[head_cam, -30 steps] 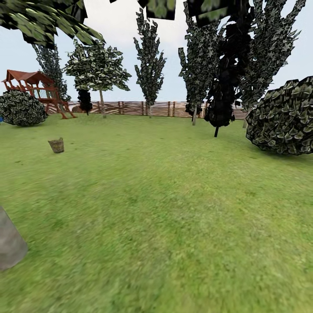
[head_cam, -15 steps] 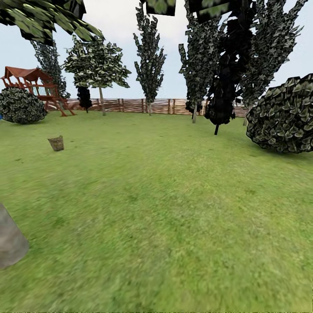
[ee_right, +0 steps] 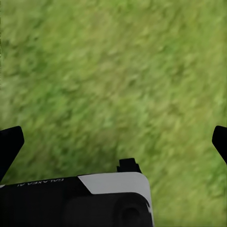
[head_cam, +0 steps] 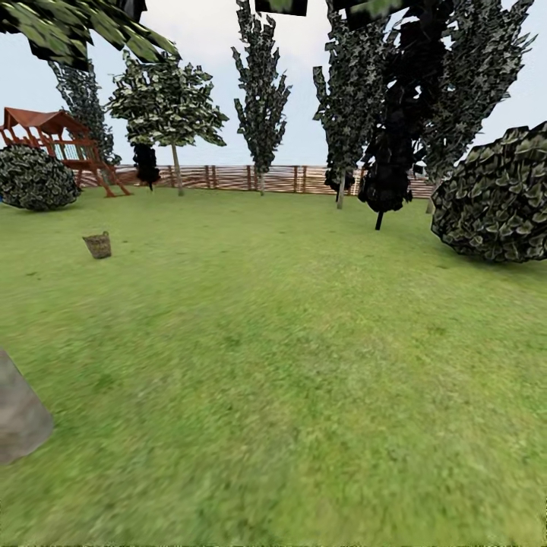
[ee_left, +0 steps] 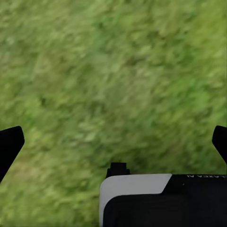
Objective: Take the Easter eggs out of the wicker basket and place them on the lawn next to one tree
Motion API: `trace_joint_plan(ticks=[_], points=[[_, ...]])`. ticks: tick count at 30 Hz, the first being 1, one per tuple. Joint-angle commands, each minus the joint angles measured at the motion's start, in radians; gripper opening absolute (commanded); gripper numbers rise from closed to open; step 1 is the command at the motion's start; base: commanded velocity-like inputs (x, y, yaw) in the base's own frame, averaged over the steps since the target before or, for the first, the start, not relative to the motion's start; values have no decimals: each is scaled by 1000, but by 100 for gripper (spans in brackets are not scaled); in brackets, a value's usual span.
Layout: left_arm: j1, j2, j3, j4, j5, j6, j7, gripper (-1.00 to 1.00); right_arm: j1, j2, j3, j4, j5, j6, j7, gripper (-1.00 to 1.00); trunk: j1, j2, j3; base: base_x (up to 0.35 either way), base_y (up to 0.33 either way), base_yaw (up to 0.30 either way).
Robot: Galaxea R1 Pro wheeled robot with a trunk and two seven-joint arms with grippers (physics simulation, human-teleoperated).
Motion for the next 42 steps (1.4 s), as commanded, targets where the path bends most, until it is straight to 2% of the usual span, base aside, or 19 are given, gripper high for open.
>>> trace_joint_plan(ticks=[1,3,42], points=[[-1,0,-1,1,0,-4,3,100,-1,1,-5,-1,-6,2,-1,100,-3,5,-1,0,0,0],[-1,-1,-1,1,-1,-3,3,100,-1,0,-5,-1,-5,2,-1,100,-11,19,2,0,0,0],[0,-1,-1,1,-2,-1,2,100,-1,6,-4,-1,-5,4,-1,100,-11,19,-62,0,0,0]])
